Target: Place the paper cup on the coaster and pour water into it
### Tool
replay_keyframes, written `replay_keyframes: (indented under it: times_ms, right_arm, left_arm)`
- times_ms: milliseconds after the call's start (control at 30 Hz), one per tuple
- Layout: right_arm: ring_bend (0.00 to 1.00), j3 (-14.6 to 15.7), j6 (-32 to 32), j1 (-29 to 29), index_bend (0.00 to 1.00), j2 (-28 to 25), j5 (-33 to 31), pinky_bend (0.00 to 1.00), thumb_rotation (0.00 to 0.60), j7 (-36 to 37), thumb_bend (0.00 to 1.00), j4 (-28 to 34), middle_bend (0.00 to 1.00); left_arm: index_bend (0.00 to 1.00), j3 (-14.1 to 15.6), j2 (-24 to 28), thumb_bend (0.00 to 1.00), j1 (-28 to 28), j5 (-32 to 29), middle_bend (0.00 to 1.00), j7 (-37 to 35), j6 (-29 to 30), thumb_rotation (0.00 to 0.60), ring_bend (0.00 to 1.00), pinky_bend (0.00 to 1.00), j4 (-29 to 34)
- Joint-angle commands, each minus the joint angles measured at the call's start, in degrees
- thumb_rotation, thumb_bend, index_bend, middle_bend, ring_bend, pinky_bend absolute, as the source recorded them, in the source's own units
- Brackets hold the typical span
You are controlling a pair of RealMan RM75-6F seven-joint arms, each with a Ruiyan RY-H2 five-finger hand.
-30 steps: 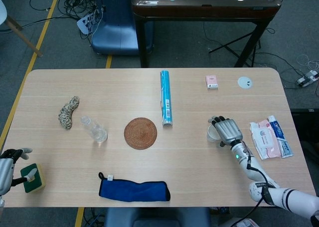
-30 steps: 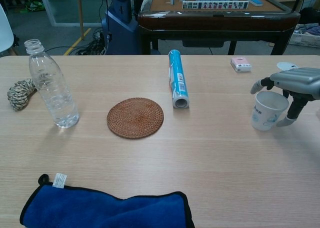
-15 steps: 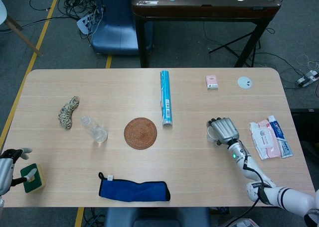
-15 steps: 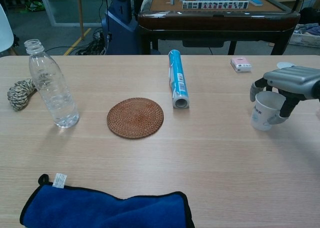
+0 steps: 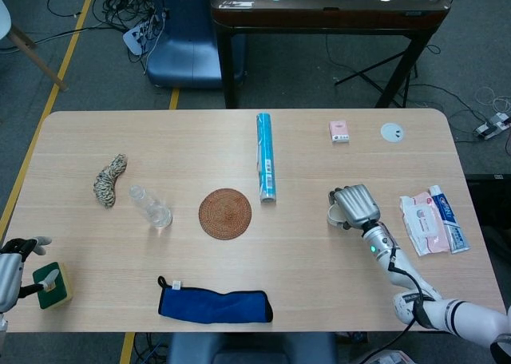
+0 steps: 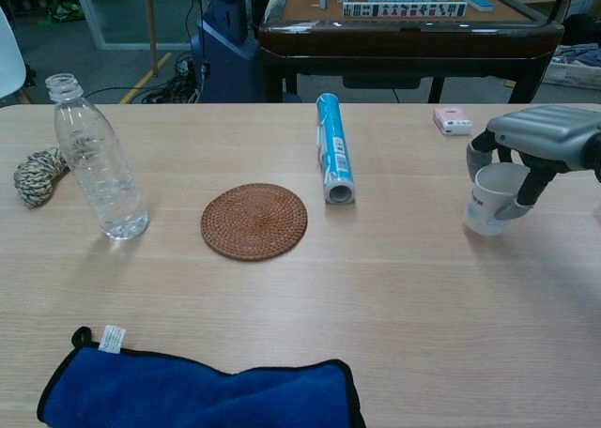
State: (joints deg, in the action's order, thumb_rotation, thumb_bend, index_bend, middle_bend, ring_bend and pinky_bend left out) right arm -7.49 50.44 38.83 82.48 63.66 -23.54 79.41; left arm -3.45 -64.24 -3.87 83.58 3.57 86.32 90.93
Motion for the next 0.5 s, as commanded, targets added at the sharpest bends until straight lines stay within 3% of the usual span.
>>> replay_keyframes:
  times_ms: [33,500]
  right_arm:
    - [0.49,-1.03,-0.51,1.30,0.49,-0.51,-0.65,0.58,0.600,-0.84,0.12,1.59,0.47]
    - [0.49,-4.80,-4.10,10.85,0.50,2.98,-7.81,0.58,0.600,-10.54,0.12,2.98,0.48]
  left_arm:
    - [0.35,-0.01,-0.07,0.16,0.01,-0.08,0.47,0.35,0.02,0.600,0.31,0.56,0.03]
    - [0.35,-0.15,0.04,0.16,-0.24,-0.41,0.47,-0.10,-0.53,0.600,0.31,0.56,-0.27]
